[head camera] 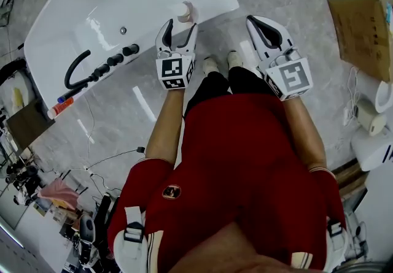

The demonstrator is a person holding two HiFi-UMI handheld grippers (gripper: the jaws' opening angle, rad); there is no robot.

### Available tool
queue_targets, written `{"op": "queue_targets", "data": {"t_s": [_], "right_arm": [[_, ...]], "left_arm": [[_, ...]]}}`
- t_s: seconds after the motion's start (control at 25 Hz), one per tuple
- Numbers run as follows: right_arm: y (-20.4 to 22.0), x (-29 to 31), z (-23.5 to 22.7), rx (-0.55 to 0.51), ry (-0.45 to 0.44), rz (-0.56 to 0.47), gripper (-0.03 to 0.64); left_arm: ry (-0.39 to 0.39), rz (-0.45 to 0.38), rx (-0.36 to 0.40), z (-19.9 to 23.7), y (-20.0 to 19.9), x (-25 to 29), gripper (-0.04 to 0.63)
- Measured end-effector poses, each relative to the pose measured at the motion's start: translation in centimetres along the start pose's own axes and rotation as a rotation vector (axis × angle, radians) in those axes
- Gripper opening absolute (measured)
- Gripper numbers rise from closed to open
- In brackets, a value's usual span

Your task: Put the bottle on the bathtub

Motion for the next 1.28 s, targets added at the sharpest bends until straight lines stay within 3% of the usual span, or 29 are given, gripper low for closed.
{"op": "queue_targets", "data": {"t_s": [0.24, 0.64, 0.76, 1.04, 1.28], "right_arm": [[-0.8, -0.4, 1.8, -0.003, -0.066, -0.034, -0.003], [-2.0, -1.7, 1.9, 0.033, -0.091, -0.097, -0.003], [-2.3, -2.0, 1.9, 0.036, -0.089, -0.116, -0.003], [-3.2, -2.4, 1.9, 0.033, -0.083, -0.147, -0.003], [-3.7, -2.4, 2.1, 0.015, -0.092, -0.155, -0.003]], "left_arm": [[0.011, -0.060, 0.001, -2.5, -3.9, -3.6, 0.278], [0.058, -0.153, -0.009, -4.9, -9.2, -7.1, 0.242], [0.077, -0.187, -0.001, -5.3, -10.5, -7.8, 0.201], [0.095, -0.230, 0.036, -6.1, -12.3, -8.8, 0.023], [0.134, -0.245, 0.052, -6.8, -13.1, -8.8, 0.006]]}}
Point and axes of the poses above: the fingertips, and each gripper's own axes: x forward along the fingers, z to its left, y out of its underside, the point moved 2 cm from there along -x, backward along the fingers
